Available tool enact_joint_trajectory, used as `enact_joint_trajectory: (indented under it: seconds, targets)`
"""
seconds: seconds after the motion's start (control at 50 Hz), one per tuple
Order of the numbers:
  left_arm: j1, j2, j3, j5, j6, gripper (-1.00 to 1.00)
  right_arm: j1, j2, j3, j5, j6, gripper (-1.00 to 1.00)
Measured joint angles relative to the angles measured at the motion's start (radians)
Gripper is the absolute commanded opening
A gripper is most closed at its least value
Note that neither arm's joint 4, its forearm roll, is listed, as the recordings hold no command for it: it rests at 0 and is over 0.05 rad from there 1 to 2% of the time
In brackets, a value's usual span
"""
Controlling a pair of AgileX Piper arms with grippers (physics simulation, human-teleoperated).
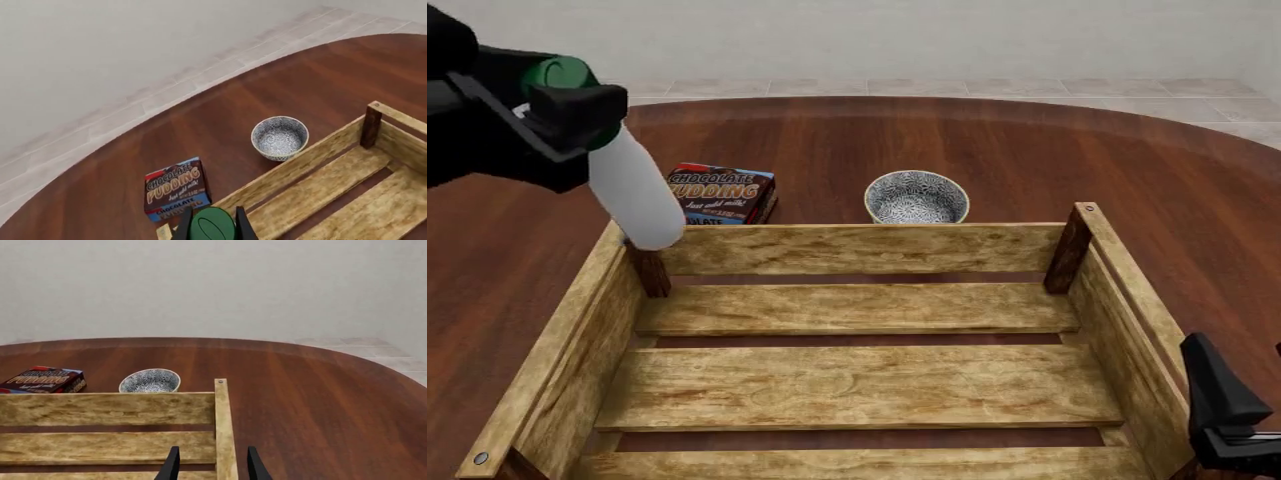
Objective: Pick up the salad dressing and put it in the tray.
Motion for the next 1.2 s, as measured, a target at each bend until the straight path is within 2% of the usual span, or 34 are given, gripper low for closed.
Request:
enact_joint_trajectory:
  seconds: [0.62, 1.2]
  targets:
    - [-0.137, 0.165, 0.027, -0.124, -0.05, -1.0, 0.005, -0.002, 0.0, 0.004, -0.007, 1.0]
    - [-0.236, 0.268, 0.113, -0.224, -0.058, -1.0, 0.012, -0.001, 0.001, 0.003, -0.018, 1.0]
